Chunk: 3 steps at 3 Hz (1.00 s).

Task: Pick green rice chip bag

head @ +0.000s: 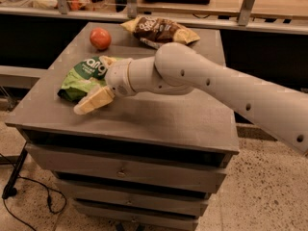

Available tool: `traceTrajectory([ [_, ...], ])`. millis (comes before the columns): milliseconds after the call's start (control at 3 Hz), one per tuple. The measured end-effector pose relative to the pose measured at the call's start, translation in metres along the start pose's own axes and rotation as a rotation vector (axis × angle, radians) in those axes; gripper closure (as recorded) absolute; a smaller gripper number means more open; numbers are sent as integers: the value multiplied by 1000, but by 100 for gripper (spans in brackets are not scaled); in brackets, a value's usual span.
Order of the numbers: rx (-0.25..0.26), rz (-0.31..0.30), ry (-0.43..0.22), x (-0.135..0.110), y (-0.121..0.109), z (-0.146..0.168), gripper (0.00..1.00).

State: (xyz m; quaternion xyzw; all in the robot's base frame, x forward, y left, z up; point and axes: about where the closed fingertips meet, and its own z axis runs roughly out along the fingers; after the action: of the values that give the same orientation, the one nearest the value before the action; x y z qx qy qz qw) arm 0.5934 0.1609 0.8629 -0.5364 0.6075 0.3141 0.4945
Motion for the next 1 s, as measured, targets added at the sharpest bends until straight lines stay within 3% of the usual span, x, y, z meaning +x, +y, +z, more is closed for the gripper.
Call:
traceTrajectory([
  [333, -13, 1, -8, 0, 1, 9, 17],
  [1000, -40, -39, -31, -7, 3, 17, 64],
])
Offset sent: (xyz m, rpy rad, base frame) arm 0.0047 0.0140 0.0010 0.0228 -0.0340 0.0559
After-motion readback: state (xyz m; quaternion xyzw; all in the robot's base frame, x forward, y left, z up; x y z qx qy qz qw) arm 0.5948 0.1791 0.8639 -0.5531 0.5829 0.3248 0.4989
